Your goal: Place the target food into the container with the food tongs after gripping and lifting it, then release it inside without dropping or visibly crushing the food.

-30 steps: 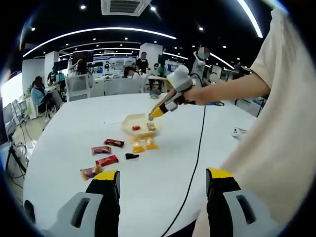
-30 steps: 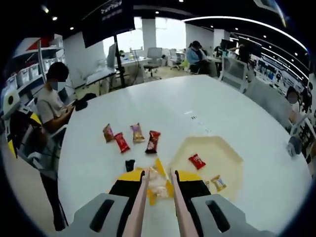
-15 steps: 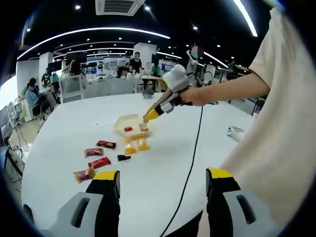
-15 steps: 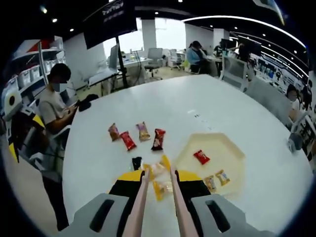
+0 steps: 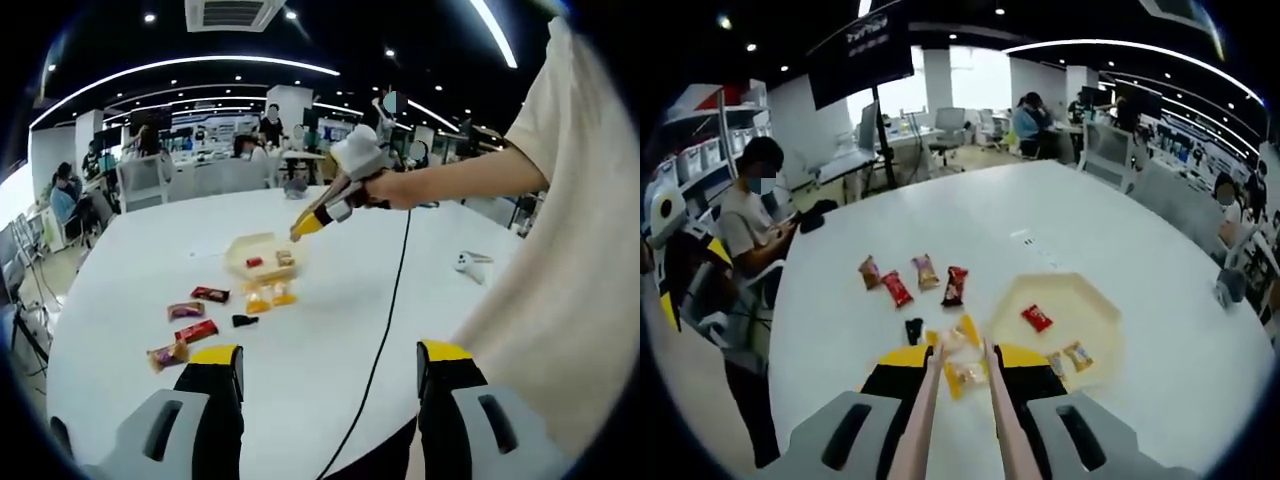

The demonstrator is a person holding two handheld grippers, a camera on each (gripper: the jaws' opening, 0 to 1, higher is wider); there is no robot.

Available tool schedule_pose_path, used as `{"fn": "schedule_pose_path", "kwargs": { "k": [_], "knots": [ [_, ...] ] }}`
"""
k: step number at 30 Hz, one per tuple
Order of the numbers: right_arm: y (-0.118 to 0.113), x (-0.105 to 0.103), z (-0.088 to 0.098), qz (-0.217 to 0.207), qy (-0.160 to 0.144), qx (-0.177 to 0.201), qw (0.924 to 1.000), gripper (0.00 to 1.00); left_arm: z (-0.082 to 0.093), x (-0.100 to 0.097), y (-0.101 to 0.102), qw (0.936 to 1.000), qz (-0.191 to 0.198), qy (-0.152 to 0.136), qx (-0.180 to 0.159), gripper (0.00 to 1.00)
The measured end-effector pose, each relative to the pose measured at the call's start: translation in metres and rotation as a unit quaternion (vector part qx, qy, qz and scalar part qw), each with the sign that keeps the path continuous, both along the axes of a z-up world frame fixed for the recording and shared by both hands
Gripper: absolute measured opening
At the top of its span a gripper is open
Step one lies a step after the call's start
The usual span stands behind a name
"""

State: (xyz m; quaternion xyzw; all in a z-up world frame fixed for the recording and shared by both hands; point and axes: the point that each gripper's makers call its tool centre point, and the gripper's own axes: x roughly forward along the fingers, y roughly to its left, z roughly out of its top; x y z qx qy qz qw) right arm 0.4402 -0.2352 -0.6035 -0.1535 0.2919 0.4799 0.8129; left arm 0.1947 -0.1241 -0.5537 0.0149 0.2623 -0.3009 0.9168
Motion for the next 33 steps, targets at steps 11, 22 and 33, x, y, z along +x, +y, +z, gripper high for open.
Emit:
{"fn": "schedule_pose_path", "kwargs": {
  "k": [11, 22, 33],
  "knots": [
    [-0.024, -0.018, -0.001, -0.017, 0.0, 0.008, 0.9998, 0.24, -0.006, -0.006, -0.023, 0.9997, -0.023, 0.002, 0.002, 0.7],
    [-0.038, -0.015, 0.01, -0.094, 0.001, 0.011, 0.9955, 0.24, 0.0, 0.031, -0.016, 0.9955, -0.092, -0.016, -0.015, 0.68],
    [-0.016, -0.022, -0.002, -0.146, 0.018, 0.006, 0.9891, 0.24, -0.002, 0.059, 0.022, 0.9895, -0.14, -0.018, -0.032, 0.73]
  ]
}}
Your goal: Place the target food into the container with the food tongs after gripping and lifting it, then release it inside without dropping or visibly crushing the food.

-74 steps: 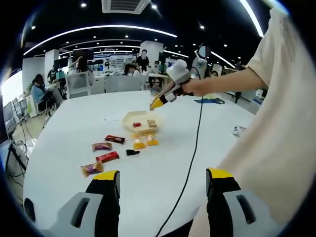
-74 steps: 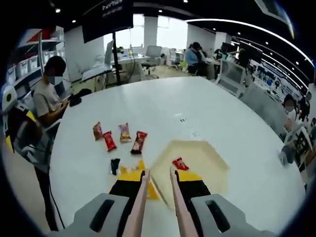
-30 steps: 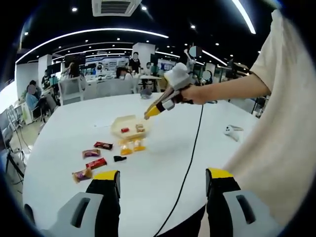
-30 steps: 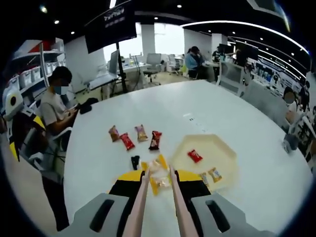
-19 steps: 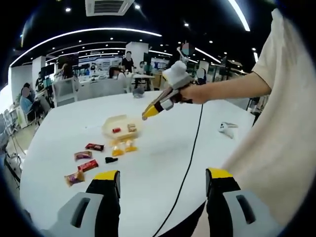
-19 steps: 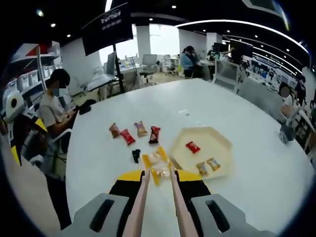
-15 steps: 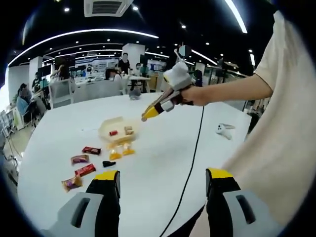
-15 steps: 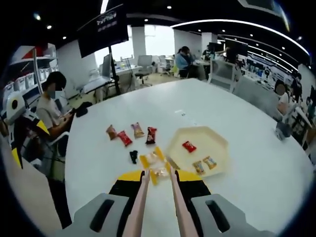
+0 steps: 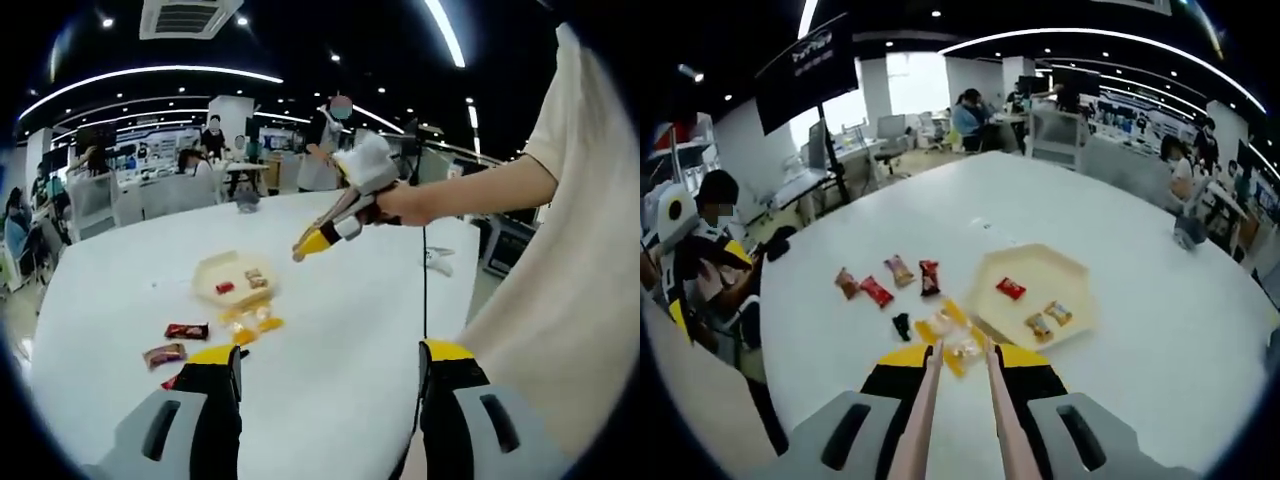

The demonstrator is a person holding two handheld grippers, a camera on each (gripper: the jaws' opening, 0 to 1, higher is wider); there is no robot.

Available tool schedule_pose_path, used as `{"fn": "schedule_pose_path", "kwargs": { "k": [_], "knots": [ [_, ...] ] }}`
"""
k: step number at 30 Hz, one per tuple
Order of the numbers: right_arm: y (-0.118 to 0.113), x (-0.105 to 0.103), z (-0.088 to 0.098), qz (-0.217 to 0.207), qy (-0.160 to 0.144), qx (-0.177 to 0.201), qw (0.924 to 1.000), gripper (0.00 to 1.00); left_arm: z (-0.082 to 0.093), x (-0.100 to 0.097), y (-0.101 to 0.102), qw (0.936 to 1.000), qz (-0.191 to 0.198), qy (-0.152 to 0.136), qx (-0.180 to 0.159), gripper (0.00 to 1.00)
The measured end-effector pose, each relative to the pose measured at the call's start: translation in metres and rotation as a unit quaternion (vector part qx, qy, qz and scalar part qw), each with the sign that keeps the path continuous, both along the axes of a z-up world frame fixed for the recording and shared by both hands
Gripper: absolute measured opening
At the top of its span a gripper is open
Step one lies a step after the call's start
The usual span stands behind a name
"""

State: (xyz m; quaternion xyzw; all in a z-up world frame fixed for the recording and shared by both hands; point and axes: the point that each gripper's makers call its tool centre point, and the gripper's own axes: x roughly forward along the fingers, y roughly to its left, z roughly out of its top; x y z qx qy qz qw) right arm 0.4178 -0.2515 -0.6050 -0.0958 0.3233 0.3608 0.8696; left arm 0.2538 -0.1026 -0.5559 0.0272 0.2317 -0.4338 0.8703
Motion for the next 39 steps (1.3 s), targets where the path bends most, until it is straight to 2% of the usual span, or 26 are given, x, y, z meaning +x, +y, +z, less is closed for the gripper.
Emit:
{"fn": "schedule_pose_path", "kwargs": {
  "k": [5, 12, 15, 23, 28, 32, 39],
  "knots": [
    [0.025, -0.004, -0.008, -0.011, 0.011, -0.004, 0.9999, 0.24, -0.007, 0.003, 0.027, 0.9999, -0.009, 0.009, -0.008, 0.73],
    [0.055, -0.002, -0.007, -0.032, 0.012, 0.004, 0.9994, 0.24, -0.015, 0.005, 0.052, 0.9996, -0.022, 0.014, -0.01, 0.72],
    [0.066, 0.001, -0.008, -0.037, 0.013, 0.005, 0.9992, 0.24, -0.021, 0.005, 0.063, 0.9994, -0.033, 0.013, -0.001, 0.72],
    [0.092, 0.006, -0.012, -0.033, 0.016, 0.001, 0.9993, 0.24, -0.019, 0.01, 0.089, 0.9997, -0.018, 0.01, -0.015, 0.72],
    [0.096, 0.008, -0.021, -0.034, 0.026, -0.003, 0.9991, 0.25, -0.023, 0.013, 0.101, 0.9997, -0.007, 0.014, -0.017, 0.73],
    [0.095, 0.008, -0.035, -0.039, 0.041, -0.009, 0.9983, 0.25, -0.025, 0.018, 0.111, 0.9997, 0.001, 0.016, -0.018, 0.73],
    [0.092, 0.007, -0.049, -0.054, 0.061, -0.014, 0.9966, 0.25, -0.03, 0.02, 0.113, 0.9996, -0.001, 0.024, -0.018, 0.73]
  ]
}}
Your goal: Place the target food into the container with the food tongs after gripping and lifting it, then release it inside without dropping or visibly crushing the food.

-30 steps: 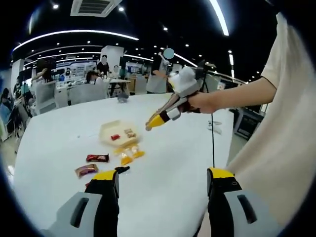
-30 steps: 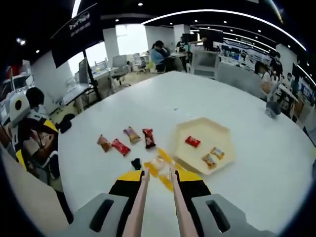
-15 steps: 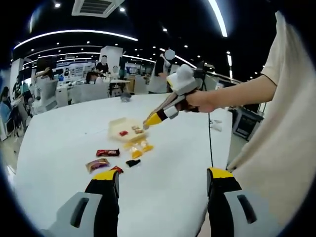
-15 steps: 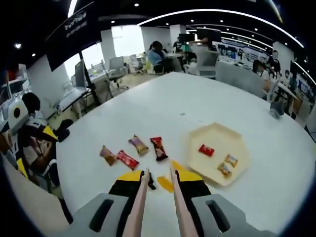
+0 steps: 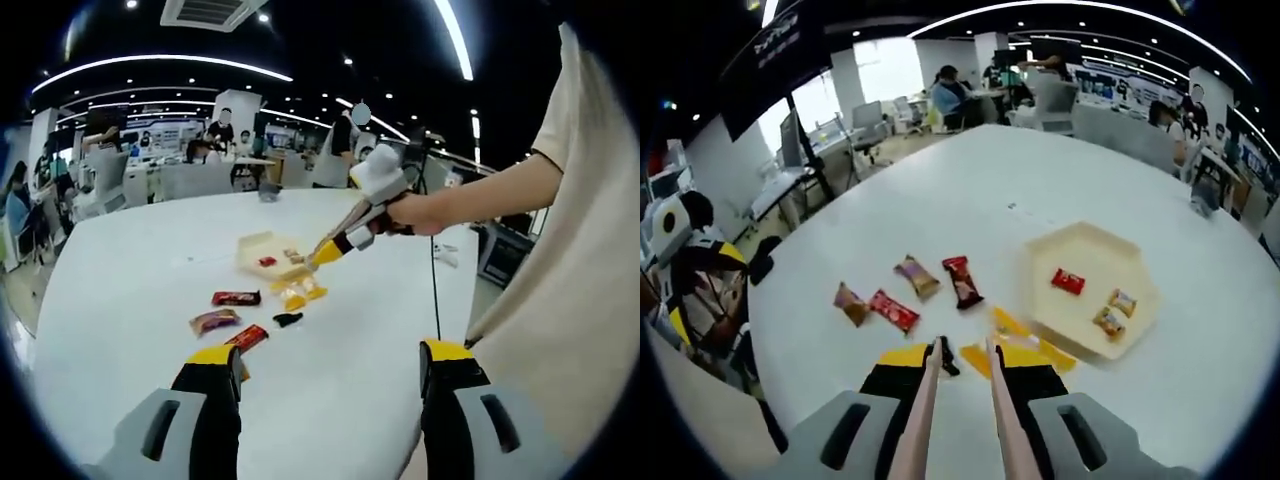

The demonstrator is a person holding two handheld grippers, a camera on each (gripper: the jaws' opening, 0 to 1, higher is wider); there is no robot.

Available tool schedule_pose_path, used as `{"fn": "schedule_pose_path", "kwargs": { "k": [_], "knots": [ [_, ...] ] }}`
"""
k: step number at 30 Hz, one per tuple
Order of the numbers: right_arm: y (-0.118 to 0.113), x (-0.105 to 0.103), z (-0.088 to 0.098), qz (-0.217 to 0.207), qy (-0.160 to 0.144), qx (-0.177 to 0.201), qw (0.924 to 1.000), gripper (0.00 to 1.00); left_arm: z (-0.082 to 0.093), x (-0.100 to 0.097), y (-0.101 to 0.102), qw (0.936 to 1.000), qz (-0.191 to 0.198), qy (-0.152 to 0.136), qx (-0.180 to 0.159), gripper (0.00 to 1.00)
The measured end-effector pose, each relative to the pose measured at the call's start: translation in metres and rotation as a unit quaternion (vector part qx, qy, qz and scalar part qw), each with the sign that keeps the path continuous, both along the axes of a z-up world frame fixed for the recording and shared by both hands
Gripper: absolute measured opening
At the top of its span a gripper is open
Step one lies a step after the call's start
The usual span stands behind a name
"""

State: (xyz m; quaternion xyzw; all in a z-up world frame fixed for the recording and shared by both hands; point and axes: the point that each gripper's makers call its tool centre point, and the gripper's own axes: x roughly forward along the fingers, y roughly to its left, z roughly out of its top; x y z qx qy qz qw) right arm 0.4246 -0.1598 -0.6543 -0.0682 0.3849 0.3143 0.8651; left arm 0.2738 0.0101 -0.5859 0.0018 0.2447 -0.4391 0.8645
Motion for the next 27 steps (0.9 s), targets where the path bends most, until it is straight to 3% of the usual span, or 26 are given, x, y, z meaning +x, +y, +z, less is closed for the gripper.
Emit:
{"fn": "schedule_pose_path", "kwargs": {
  "k": [27],
  "knots": [
    [-0.019, 0.022, -0.034, -0.059, 0.042, -0.001, 0.9974, 0.25, -0.009, -0.004, -0.003, 0.9995, 0.018, 0.017, -0.018, 0.72]
  ]
}}
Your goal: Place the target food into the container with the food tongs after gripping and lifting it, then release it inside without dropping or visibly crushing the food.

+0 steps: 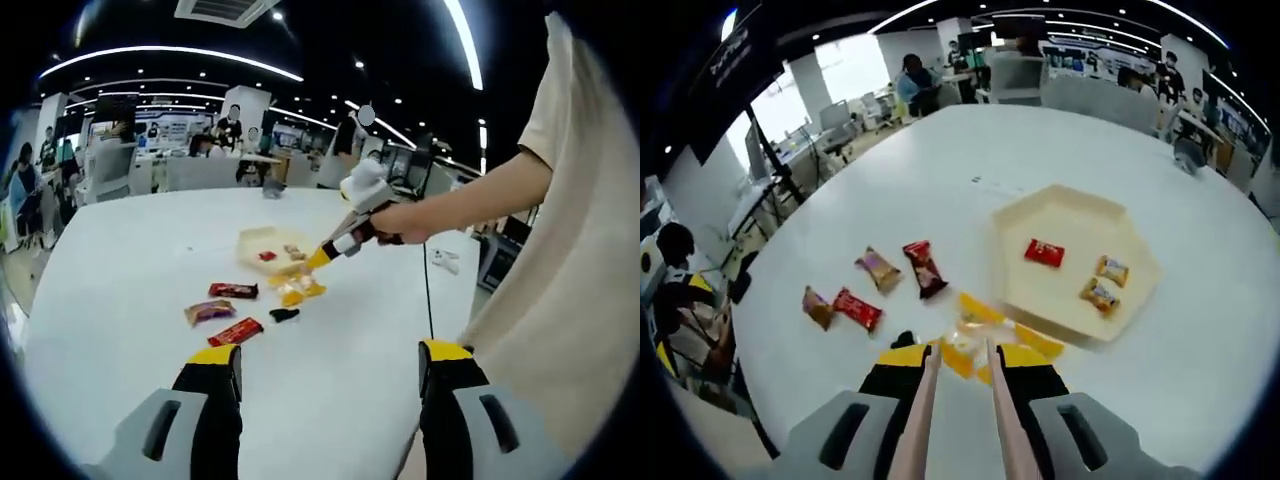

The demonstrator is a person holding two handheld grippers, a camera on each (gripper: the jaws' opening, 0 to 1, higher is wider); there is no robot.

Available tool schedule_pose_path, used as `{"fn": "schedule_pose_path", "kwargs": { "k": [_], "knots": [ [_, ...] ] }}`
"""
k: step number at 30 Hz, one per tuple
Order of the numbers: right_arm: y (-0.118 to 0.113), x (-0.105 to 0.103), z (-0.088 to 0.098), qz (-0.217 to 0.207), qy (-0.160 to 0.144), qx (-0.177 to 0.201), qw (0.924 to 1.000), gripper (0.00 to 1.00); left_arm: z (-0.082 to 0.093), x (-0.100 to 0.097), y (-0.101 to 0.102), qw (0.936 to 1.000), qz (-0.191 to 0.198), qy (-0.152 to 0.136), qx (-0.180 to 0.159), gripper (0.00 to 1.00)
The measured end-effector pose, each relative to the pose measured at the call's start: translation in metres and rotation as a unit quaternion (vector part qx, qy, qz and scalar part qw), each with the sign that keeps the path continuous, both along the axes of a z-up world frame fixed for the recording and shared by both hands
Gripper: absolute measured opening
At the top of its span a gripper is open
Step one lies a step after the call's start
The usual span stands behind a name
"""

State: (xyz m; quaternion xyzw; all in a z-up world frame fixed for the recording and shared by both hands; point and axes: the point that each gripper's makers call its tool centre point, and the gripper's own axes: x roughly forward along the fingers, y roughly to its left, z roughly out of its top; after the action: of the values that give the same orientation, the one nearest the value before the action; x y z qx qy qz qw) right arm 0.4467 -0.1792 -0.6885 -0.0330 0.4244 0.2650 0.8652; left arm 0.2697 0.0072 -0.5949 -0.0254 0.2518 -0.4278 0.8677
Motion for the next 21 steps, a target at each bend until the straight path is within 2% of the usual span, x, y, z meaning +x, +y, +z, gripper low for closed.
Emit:
{"fn": "schedule_pose_path", "kwargs": {
  "k": [4, 9, 14, 21],
  "knots": [
    [-0.001, 0.001, -0.003, -0.003, 0.002, -0.004, 1.0, 0.26, -0.005, -0.003, 0.002, 1.0, 0.003, 0.005, 0.002, 0.72],
    [-0.004, 0.005, -0.005, -0.009, 0.0, -0.008, 0.9999, 0.26, 0.0, -0.002, 0.006, 0.9997, 0.017, 0.009, -0.013, 0.72],
    [-0.005, 0.006, -0.01, -0.016, 0.003, -0.009, 0.9998, 0.25, -0.002, -0.002, 0.005, 0.9998, 0.013, 0.013, -0.007, 0.72],
    [-0.021, 0.011, -0.016, -0.046, 0.004, -0.022, 0.9987, 0.26, -0.003, -0.002, 0.001, 0.9999, 0.007, 0.013, -0.002, 0.71]
  ]
}}
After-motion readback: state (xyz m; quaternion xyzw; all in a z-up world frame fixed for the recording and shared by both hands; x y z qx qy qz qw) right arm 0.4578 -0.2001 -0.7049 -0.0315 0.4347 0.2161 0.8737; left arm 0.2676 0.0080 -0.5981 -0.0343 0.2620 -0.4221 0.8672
